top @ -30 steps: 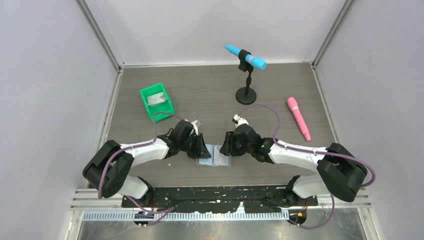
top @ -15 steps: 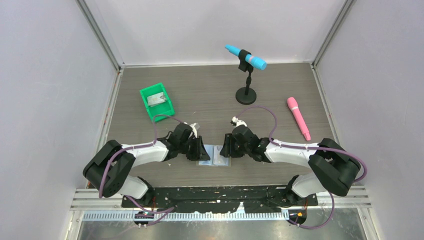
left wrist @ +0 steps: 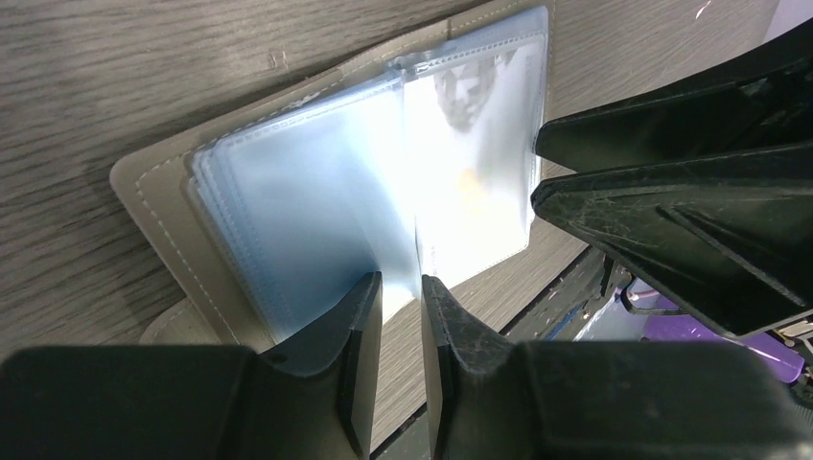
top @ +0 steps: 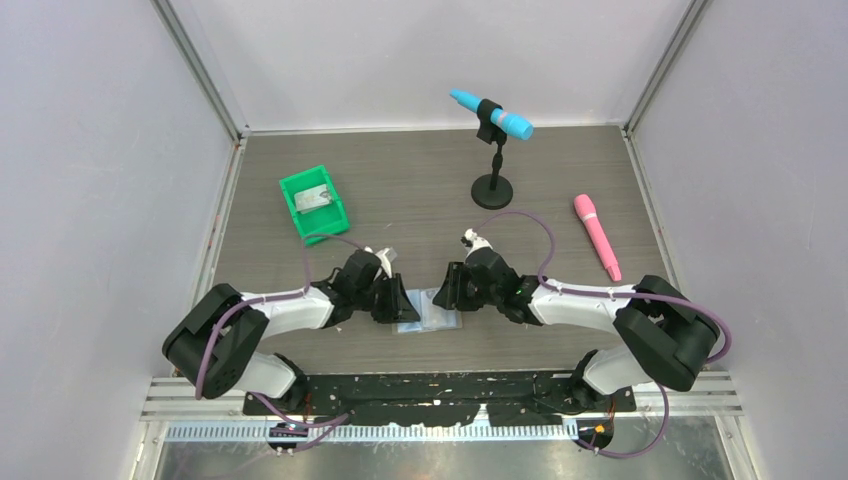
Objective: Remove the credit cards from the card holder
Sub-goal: Remove the credit card from the card holder.
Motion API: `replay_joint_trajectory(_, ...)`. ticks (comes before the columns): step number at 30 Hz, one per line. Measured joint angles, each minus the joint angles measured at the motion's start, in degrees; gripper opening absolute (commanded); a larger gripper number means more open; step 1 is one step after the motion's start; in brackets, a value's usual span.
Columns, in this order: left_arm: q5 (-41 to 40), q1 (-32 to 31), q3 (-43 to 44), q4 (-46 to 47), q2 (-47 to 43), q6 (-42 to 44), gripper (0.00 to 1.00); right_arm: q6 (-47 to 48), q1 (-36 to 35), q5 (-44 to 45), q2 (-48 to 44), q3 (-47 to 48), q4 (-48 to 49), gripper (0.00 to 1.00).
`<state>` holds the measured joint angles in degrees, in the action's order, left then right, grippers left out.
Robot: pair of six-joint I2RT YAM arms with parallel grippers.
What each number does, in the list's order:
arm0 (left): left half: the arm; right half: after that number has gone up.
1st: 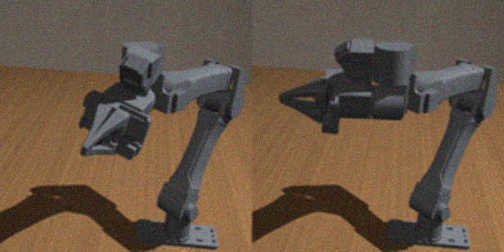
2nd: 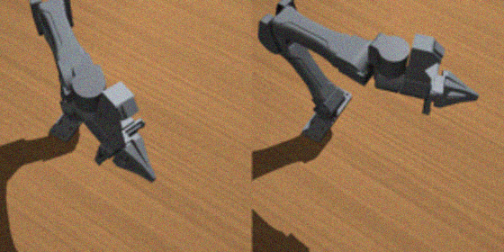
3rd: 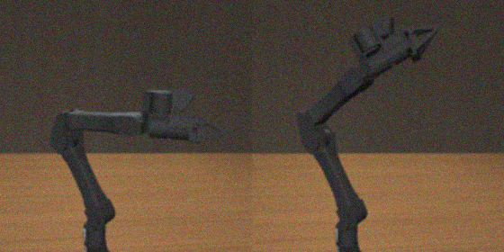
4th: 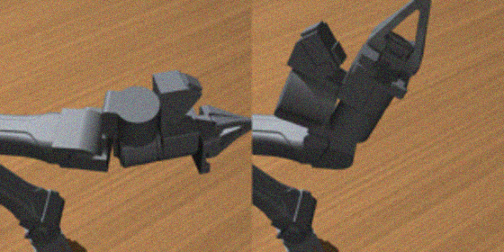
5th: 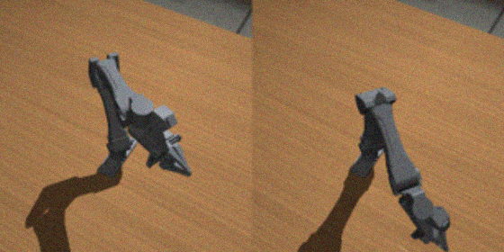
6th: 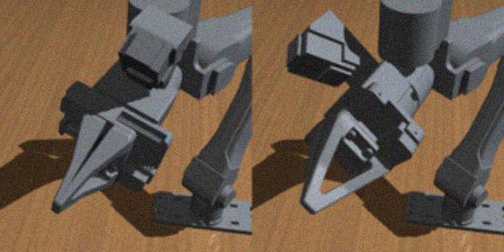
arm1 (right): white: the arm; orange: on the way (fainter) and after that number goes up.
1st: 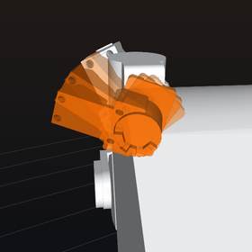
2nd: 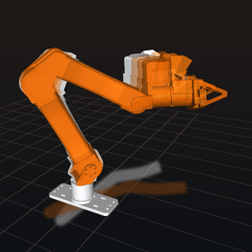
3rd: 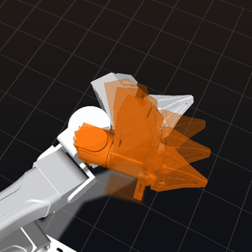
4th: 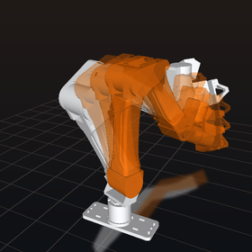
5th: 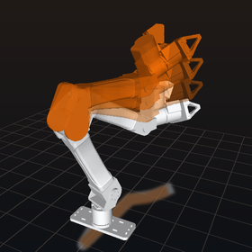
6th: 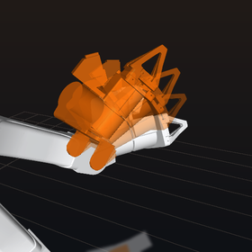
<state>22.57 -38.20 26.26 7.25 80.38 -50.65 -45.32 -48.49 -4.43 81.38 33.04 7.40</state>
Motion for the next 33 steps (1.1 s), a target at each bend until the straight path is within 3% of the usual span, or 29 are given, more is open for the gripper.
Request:
replay_joint_trajectory(22, -1.2, -1.1, -2.5, 0.1, -3.5, -2.8, 0.25, -3.6, 0.2, -6.4, -0.4, -1.2, 10.3, 0.42)
replay_joint_trajectory(33, -7.1, 0.4, -2.6, -11.0, -18.7, -3.2, 0.30, -4.6, 0.1, -9.0, -0.3, -1.2, 12.1, 0.41)
